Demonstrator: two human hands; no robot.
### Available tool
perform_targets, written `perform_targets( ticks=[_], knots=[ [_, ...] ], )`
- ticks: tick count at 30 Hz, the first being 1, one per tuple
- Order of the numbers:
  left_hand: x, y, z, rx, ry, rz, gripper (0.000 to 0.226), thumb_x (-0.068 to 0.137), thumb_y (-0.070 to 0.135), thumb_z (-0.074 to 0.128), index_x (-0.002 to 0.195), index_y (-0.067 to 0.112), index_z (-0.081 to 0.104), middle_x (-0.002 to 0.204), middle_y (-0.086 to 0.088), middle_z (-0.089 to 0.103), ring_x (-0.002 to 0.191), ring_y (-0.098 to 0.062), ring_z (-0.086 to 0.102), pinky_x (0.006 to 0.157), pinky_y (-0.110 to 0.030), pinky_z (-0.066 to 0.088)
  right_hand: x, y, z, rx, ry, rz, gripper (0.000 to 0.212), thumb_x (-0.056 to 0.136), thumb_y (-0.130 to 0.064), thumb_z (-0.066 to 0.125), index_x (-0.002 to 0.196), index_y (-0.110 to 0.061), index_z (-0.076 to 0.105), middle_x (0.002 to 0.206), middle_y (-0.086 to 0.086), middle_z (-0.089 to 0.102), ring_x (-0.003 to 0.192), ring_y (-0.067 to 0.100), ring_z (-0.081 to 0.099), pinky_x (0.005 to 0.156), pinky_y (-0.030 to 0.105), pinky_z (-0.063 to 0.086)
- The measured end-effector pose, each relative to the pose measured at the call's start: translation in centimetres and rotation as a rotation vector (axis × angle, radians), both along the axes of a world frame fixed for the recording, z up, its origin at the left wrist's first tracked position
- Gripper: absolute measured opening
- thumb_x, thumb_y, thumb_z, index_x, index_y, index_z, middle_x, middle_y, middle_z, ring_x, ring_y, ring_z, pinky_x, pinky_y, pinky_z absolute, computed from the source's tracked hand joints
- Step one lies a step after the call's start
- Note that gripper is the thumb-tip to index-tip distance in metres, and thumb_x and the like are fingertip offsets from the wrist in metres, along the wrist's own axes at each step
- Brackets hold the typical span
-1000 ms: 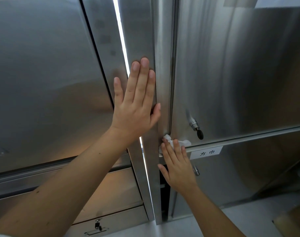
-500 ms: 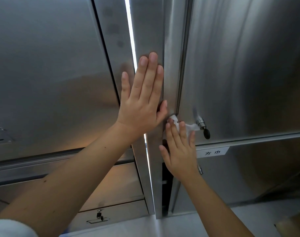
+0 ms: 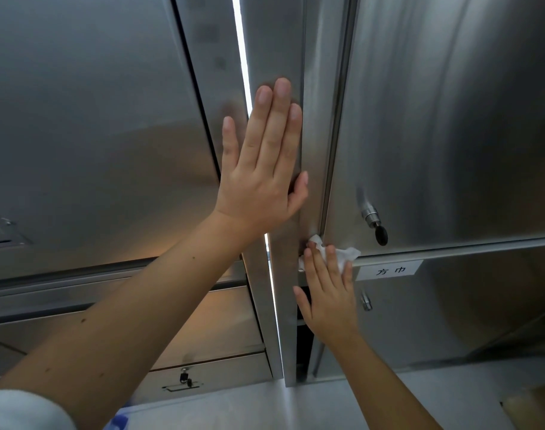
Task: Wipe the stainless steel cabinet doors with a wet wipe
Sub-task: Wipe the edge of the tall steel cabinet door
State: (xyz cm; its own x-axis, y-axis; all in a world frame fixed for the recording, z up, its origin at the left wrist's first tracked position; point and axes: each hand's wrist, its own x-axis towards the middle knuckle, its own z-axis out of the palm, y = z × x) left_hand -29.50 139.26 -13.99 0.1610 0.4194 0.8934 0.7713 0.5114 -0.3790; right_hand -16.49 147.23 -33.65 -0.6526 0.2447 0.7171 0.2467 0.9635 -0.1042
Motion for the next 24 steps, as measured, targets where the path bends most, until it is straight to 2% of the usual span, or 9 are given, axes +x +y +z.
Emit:
perform_targets(
  ticks=[2, 6, 10, 12, 17, 24],
  knots=[
    [0.0, 0.0, -0.1, 0.003, 0.003, -0.002, 0.079, 0.092, 0.035, 0.036, 0.148, 0.006, -0.011, 0.153, -0.007, -0.026, 0.144, -0.023, -0.014, 0.115, -0.047, -0.001, 0.1, 0.0, 0.1, -0.001, -0.009, 0.01, 0.06, 0.102, -0.043, 0.023, 0.151, -0.012, 0.009, 0.159, 0.002, 0.007, 0.146, 0.024, 0.009, 0.117, 0.048, 0.003],
    [0.0, 0.1, 0.0, 0.004, 0.001, -0.004, 0.079, 0.092, 0.034, 0.036, 0.148, 0.006, -0.011, 0.154, -0.007, -0.025, 0.144, -0.023, -0.013, 0.115, -0.047, 0.0, 0.8, -0.4, 0.2, -0.028, -0.027, 0.012, 0.059, 0.101, -0.043, 0.023, 0.146, -0.005, 0.024, 0.15, 0.011, 0.031, 0.145, 0.026, 0.012, 0.116, 0.049, 0.01],
    [0.1, 0.0, 0.0, 0.008, 0.003, 0.002, 0.078, 0.092, 0.034, 0.035, 0.148, 0.005, -0.01, 0.154, -0.008, -0.024, 0.144, -0.023, -0.012, 0.115, -0.049, 0.002, 1.4, -0.8, 0.0, -0.042, -0.06, 0.023, 0.058, 0.101, -0.043, 0.023, 0.144, -0.003, 0.027, 0.148, 0.014, 0.036, 0.144, 0.027, 0.017, 0.115, 0.049, 0.013],
    [0.2, -0.1, 0.0, 0.003, -0.002, 0.011, 0.078, 0.093, 0.035, 0.034, 0.148, 0.005, -0.011, 0.154, -0.009, -0.025, 0.144, -0.023, -0.013, 0.115, -0.049, 0.002, 1.4, -0.8, 0.1, -0.045, -0.064, 0.016, 0.058, 0.101, -0.044, 0.022, 0.143, -0.004, 0.028, 0.149, 0.013, 0.033, 0.144, 0.027, 0.015, 0.115, 0.049, 0.012],
    [0.2, -0.2, -0.1, -0.015, 0.0, 0.006, 0.078, 0.093, 0.035, 0.034, 0.148, 0.005, -0.011, 0.154, -0.009, -0.025, 0.144, -0.024, -0.013, 0.115, -0.049, 0.002, 0.9, -0.5, 0.4, -0.012, -0.076, 0.001, 0.062, 0.101, -0.045, 0.019, 0.151, -0.008, 0.013, 0.159, 0.002, 0.002, 0.146, 0.024, 0.007, 0.117, 0.046, 0.0],
    [-0.1, 0.0, -0.1, -0.013, 0.011, -0.033, 0.074, 0.094, 0.034, 0.032, 0.149, 0.005, -0.009, 0.155, -0.009, -0.022, 0.144, -0.024, -0.011, 0.115, -0.049, 0.003, 0.2, 0.2, 1.5, 0.033, -0.058, -0.027, 0.062, 0.101, -0.048, 0.016, 0.152, -0.014, 0.005, 0.159, -0.002, -0.003, 0.146, 0.018, 0.003, 0.117, 0.044, -0.006]
  ],
)
